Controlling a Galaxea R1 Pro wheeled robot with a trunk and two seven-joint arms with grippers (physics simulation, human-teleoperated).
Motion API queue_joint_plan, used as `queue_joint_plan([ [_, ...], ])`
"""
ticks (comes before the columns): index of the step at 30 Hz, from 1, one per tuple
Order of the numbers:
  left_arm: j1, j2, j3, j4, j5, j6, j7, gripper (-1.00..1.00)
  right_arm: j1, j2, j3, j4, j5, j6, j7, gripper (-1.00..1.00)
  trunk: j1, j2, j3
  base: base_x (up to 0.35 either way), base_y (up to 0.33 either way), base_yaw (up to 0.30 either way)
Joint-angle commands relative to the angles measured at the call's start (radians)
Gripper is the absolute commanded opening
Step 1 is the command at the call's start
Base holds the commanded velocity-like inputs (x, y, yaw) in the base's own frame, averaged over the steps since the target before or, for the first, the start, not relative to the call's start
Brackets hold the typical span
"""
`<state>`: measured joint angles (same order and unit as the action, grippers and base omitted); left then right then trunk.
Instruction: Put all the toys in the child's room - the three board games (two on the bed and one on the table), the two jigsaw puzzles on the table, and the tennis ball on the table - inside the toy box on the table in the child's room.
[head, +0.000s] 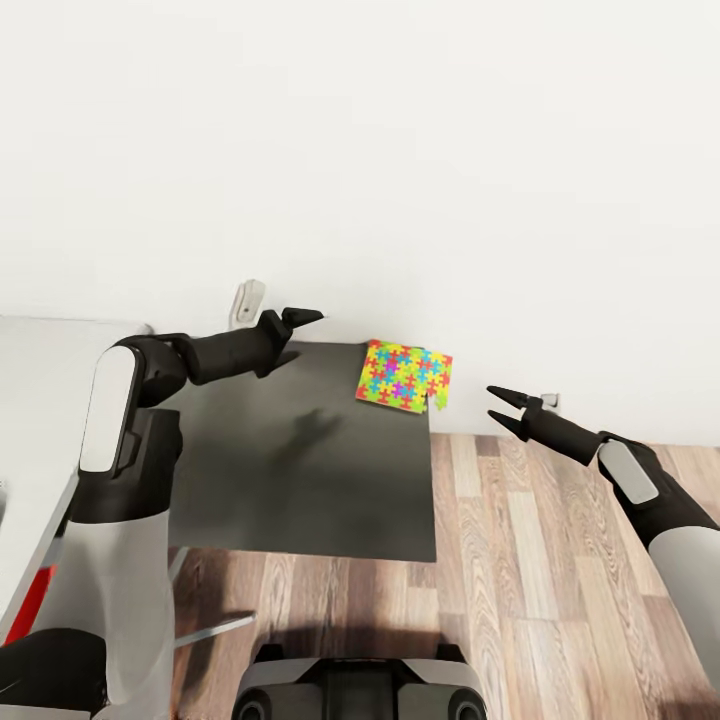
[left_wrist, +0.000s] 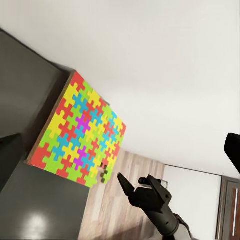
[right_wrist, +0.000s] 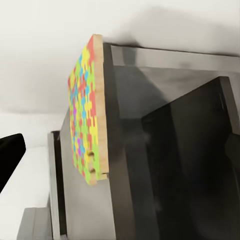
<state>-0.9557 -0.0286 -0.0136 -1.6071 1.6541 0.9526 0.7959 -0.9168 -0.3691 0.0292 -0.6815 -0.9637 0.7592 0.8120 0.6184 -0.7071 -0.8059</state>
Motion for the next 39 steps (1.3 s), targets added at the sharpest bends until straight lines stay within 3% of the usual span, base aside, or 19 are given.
queue_joint_plan([
  [1,-0.001,-0.001,0.001,-0.001,0.009,0.002,0.011,1.0,-0.001,-0.003,0.003,0.001,-0.007,0.005,-0.001,1.0,0.0,-0.001,-0.001,0.0,0.0,0.085],
  [11,0.005,-0.001,0.0,-0.001,0.01,0.002,0.01,1.0,-0.003,-0.018,0.001,0.007,-0.008,0.005,-0.015,1.0,0.0,-0.001,-0.001,0.0,0.0,0.039],
  [23,0.006,-0.021,-0.012,-0.001,0.01,0.0,0.009,1.0,-0.032,-0.021,0.0,0.017,-0.016,0.004,-0.158,1.0,0.0,-0.001,-0.001,0.0,0.0,0.007],
  [34,0.002,-0.03,-0.021,-0.001,0.01,0.0,0.01,1.0,-0.051,-0.017,-0.009,0.02,-0.019,0.004,-0.192,1.0,0.0,-0.001,-0.001,0.0,0.0,0.0],
  [39,0.0,-0.031,-0.022,-0.001,0.011,0.0,0.009,1.0,-0.054,-0.016,-0.022,0.02,-0.019,0.003,-0.2,1.0,0.019,-0.036,-0.017,0.0,0.0,0.0],
])
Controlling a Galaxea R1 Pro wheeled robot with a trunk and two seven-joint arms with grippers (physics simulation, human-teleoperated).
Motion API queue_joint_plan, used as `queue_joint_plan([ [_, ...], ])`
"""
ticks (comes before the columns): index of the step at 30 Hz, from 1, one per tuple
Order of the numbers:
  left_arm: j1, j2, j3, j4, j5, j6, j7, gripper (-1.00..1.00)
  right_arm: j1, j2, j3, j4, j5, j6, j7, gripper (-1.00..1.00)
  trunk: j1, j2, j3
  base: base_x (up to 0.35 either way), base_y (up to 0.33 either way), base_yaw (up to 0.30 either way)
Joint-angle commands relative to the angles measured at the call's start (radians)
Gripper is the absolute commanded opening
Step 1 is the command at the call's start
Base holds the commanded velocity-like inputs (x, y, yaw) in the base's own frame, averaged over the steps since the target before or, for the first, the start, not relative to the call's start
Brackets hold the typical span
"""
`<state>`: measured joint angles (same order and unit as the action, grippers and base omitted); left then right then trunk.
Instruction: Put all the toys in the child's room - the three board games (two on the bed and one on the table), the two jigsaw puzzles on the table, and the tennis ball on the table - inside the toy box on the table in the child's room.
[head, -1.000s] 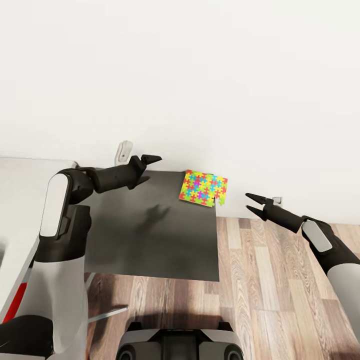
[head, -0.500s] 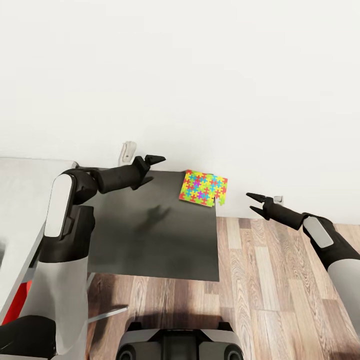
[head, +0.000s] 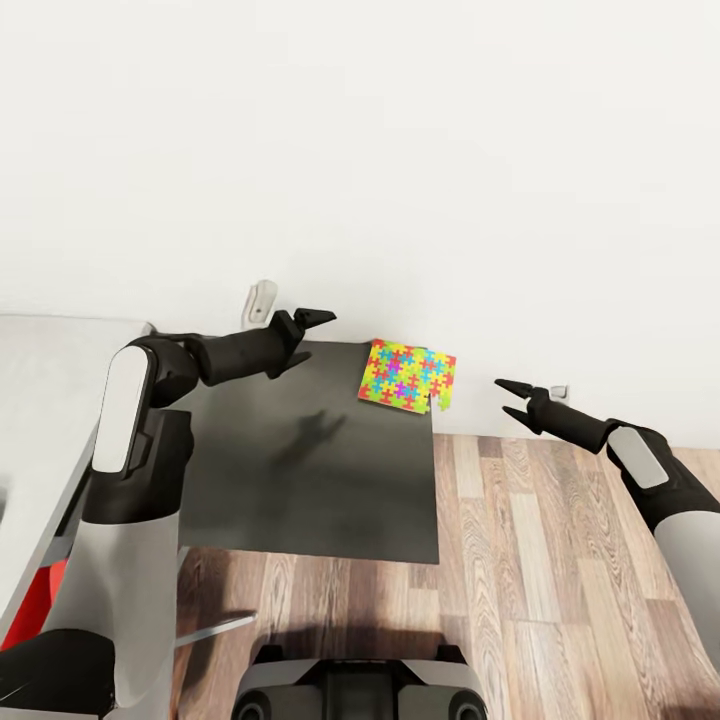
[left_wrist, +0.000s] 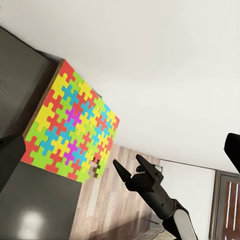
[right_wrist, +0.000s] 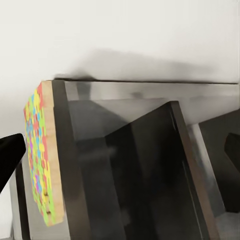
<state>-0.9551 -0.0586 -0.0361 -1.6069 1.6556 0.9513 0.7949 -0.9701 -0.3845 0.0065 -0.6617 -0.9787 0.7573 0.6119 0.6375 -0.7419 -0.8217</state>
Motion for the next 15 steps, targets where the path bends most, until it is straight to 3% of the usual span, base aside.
queue_joint_plan([
  [1,-0.001,0.0,0.001,-0.001,0.009,0.001,0.01,1.0,-0.001,-0.001,0.001,0.0,-0.004,0.005,0.0,1.0,0.004,-0.008,-0.004,0.0,0.0,0.0],
  [11,-0.002,-0.001,0.0,-0.001,0.01,0.001,0.01,1.0,-0.002,0.003,-0.013,0.001,-0.005,0.006,-0.004,1.0,0.042,-0.078,-0.035,0.0,0.0,0.0],
  [15,-0.002,-0.004,-0.004,-0.001,0.009,0.001,0.01,1.0,-0.002,0.003,-0.014,0.001,-0.005,0.006,-0.005,1.0,0.042,-0.078,-0.035,0.0,0.0,0.0],
])
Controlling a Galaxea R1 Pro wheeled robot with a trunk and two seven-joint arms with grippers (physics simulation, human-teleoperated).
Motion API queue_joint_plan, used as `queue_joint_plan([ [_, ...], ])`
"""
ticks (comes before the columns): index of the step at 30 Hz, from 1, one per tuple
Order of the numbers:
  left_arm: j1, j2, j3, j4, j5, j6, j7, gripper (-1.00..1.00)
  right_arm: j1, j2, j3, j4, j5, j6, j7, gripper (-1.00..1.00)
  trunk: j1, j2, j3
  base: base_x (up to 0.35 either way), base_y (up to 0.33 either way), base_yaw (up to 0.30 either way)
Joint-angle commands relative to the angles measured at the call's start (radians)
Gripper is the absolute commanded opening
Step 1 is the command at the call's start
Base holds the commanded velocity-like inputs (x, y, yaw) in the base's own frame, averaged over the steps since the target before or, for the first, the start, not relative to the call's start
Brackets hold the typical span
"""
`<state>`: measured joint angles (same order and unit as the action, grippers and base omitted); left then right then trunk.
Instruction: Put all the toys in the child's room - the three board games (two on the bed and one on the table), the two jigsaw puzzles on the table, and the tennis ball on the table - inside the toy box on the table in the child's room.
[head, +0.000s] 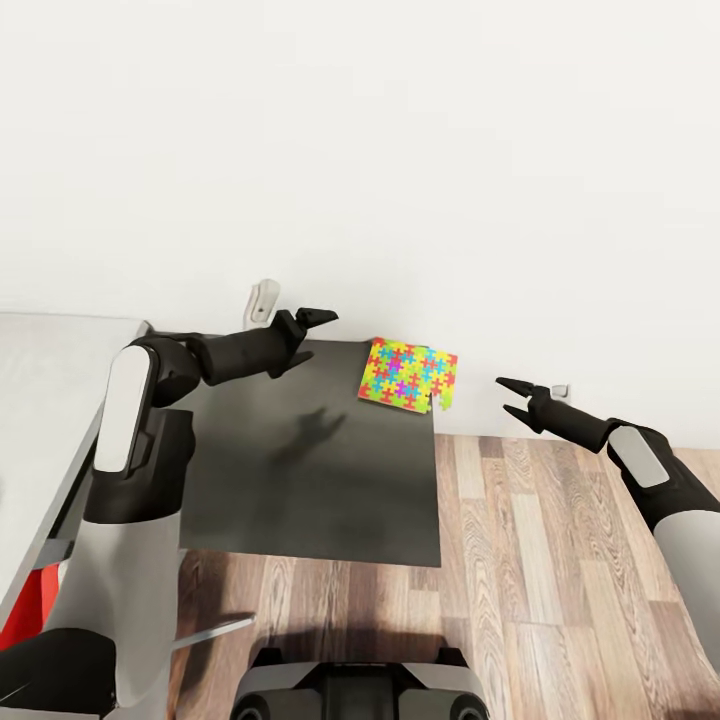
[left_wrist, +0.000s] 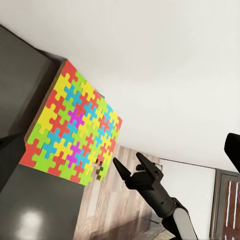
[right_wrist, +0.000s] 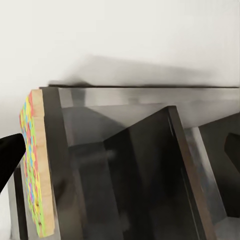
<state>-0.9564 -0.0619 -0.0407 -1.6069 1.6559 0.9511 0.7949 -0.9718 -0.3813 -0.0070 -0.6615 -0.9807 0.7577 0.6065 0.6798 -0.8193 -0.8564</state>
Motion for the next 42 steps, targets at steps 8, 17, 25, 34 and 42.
queue_joint_plan([
  [8,-0.002,-0.009,-0.01,-0.001,0.009,0.001,0.01,1.0,-0.001,-0.002,-0.003,0.0,-0.004,0.006,0.001,1.0,0.0,-0.001,-0.001,0.0,0.0,0.033],
  [17,-0.011,-0.011,-0.014,-0.001,0.01,0.001,0.01,1.0,-0.002,-0.006,-0.004,-0.002,-0.005,0.008,0.001,1.0,0.0,-0.001,-0.001,0.0,0.0,0.204],
  [25,-0.014,-0.012,-0.016,-0.001,0.01,0.001,0.01,1.0,-0.002,-0.008,-0.005,-0.008,-0.007,0.009,0.002,1.0,0.0,-0.001,-0.001,0.0,0.0,0.249],
  [34,-0.014,-0.012,-0.017,-0.001,0.01,0.001,0.01,1.0,-0.001,-0.009,-0.025,-0.012,-0.012,0.009,0.005,1.0,0.0,-0.001,-0.001,0.0,0.0,0.091],
  [42,-0.015,-0.012,-0.017,-0.001,0.01,0.001,0.01,1.0,-0.001,-0.011,-0.093,-0.013,-0.015,0.011,0.008,1.0,0.0,-0.001,-0.001,0.0,0.0,0.02],
])
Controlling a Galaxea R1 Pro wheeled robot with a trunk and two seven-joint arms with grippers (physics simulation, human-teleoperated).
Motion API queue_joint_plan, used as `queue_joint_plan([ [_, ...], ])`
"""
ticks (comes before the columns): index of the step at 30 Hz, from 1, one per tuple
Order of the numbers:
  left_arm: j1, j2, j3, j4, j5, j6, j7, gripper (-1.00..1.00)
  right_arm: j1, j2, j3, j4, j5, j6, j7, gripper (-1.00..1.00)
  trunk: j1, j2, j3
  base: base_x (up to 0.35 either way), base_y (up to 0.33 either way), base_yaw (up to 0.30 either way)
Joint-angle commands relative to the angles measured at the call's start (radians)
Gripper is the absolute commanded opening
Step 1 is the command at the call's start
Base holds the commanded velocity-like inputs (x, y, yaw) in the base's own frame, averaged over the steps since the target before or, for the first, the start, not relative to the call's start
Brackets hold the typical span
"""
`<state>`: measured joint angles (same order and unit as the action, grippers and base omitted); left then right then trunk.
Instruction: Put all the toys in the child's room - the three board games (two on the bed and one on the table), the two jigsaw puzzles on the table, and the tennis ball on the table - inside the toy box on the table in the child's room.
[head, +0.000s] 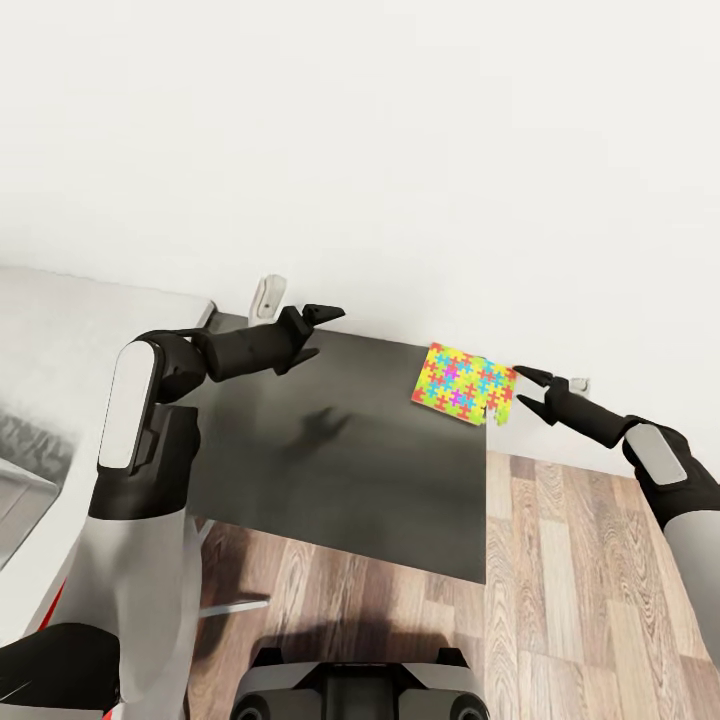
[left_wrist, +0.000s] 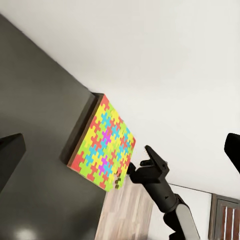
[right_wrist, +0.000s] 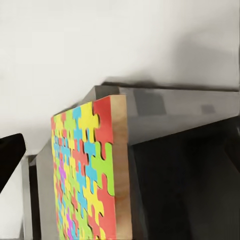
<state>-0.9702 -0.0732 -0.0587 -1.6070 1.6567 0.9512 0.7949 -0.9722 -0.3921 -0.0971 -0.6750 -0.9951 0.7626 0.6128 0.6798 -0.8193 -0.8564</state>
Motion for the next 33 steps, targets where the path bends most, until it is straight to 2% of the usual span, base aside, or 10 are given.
queue_joint_plan([
  [1,-0.001,0.0,0.001,-0.001,0.009,0.001,0.01,1.0,-0.001,0.0,-0.002,0.0,-0.001,0.006,0.001,1.0,0.0,-0.001,-0.001,0.0,0.0,0.01],
  [10,-0.001,-0.002,0.0,-0.001,0.009,0.001,0.01,1.0,0.0,0.0,-0.032,-0.001,-0.002,0.007,0.002,1.0,0.0,-0.001,-0.001,0.0,0.0,0.004],
  [33,-0.001,-0.002,0.0,-0.001,0.009,0.001,0.01,1.0,0.002,0.007,-0.038,0.009,-0.004,0.007,0.001,1.0,0.0,-0.001,-0.001,0.0,0.0,0.0],
])
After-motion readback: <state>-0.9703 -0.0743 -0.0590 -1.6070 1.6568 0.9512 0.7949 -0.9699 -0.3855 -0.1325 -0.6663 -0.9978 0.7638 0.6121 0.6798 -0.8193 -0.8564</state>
